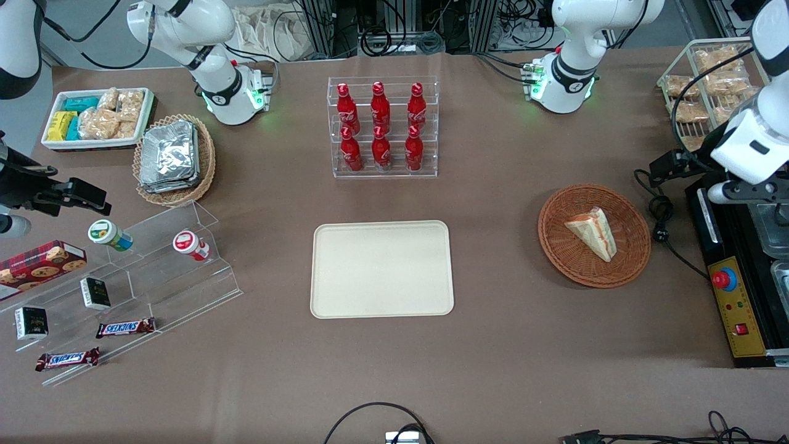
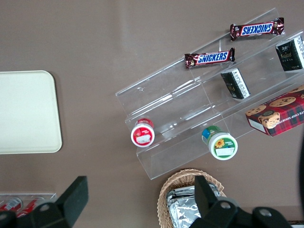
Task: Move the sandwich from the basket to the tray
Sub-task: 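Move the left gripper over the wicker basket above the wrapped sandwich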
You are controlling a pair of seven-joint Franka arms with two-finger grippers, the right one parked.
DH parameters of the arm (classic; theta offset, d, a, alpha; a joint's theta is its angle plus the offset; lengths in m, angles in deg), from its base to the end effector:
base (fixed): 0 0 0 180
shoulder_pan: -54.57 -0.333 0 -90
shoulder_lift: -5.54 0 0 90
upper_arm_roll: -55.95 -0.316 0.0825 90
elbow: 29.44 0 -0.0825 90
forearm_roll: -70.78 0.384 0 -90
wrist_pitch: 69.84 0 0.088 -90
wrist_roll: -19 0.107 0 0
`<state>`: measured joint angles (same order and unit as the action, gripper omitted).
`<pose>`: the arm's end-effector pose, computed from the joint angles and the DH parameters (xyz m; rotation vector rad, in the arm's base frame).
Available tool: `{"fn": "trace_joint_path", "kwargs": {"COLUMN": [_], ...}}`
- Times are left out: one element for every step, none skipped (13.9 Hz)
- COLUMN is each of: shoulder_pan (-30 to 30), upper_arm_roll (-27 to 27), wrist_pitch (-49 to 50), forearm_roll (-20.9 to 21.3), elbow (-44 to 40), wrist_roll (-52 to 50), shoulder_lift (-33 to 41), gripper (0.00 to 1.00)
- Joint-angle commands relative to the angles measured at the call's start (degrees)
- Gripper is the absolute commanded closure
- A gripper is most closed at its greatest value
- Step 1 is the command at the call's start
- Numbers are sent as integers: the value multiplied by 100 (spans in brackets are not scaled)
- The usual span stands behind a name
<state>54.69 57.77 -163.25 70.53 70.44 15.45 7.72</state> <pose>0.5414 -0.0191 0.5689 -3.1386 -0.0449 0.1177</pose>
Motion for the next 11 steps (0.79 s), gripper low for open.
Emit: {"fn": "trace_joint_path", "kwargs": {"shoulder_pan": [-12, -12, -12, -4, -3, -3, -3, -3, -12, -4, -12], "upper_arm_roll": [168, 213, 230, 248, 292, 309, 318, 318, 327, 327, 327], "wrist_pitch": [-589, -747, -871, -1037, -1257, -1563, -1914, -2231, -2365, -2410, -2515], "forearm_roll": [7, 7, 16, 16, 16, 34, 34, 34, 34, 34, 34], "elbow": [618, 812, 988, 1198, 1496, 1873, 2286, 2647, 2798, 2869, 2966], "wrist_roll": [-766, -1030, -1207, -1417, -1602, -1682, -1735, -1884, -2025, -2096, -2149], "shoulder_lift": [116, 134, 160, 212, 309, 414, 572, 712, 723, 688, 687], "gripper": [0, 0, 0, 0, 0, 0, 0, 0, 0, 0, 0]}}
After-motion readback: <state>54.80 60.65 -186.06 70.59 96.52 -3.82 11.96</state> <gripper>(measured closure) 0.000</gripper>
